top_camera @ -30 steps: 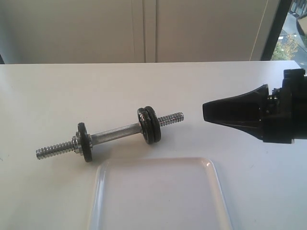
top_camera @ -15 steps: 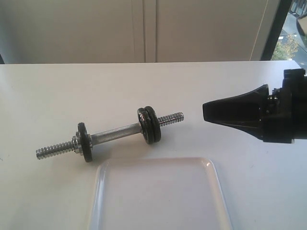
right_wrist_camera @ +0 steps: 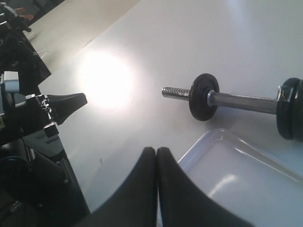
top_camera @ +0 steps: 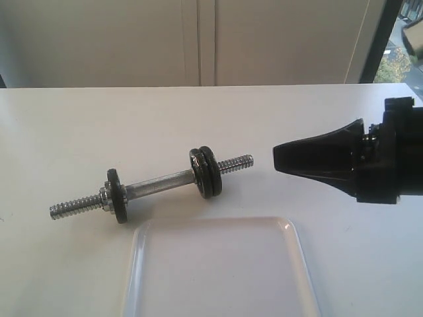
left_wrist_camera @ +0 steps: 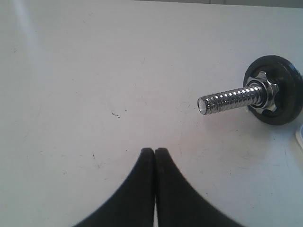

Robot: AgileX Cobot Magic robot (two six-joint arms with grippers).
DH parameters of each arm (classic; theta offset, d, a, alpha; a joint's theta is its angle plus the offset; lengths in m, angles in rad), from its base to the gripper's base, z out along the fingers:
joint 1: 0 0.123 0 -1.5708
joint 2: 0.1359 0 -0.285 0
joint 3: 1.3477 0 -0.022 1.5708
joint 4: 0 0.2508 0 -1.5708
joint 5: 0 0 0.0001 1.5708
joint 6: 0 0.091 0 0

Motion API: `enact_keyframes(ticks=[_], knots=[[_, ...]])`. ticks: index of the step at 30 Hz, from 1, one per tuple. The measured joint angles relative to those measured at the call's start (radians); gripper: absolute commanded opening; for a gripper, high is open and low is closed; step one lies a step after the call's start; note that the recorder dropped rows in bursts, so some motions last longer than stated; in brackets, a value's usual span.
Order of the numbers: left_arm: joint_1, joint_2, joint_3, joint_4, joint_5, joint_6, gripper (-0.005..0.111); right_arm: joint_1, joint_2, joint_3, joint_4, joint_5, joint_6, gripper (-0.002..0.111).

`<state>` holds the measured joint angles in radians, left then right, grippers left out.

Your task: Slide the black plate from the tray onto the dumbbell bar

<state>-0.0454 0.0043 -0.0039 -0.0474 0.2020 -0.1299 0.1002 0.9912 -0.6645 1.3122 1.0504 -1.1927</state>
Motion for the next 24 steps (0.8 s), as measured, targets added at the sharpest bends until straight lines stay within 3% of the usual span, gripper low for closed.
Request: enact_keyframes(ticks=[7,11,17,24], knots=[[0.000,0.000,0.000,0.000,0.000,0.000,0.000,0.021,0.000,0.000,0.000,-0.009,0.000,0.000],[0.000,0.000,0.000,0.000,0.000,0.000,0.000,0.035,-0.049,0.000,-0.006,-0.114,0.000,0.000],[0.000,0.000,0.000,0.000,0.000,0.000,0.000,0.051,-0.346,0.000,-0.010,-0.329,0.002,0.000],[0.000,0.000,0.000,0.000,0.000,0.000,0.000,0.051,-0.642,0.000,-0.010,-0.377,0.030,0.000]])
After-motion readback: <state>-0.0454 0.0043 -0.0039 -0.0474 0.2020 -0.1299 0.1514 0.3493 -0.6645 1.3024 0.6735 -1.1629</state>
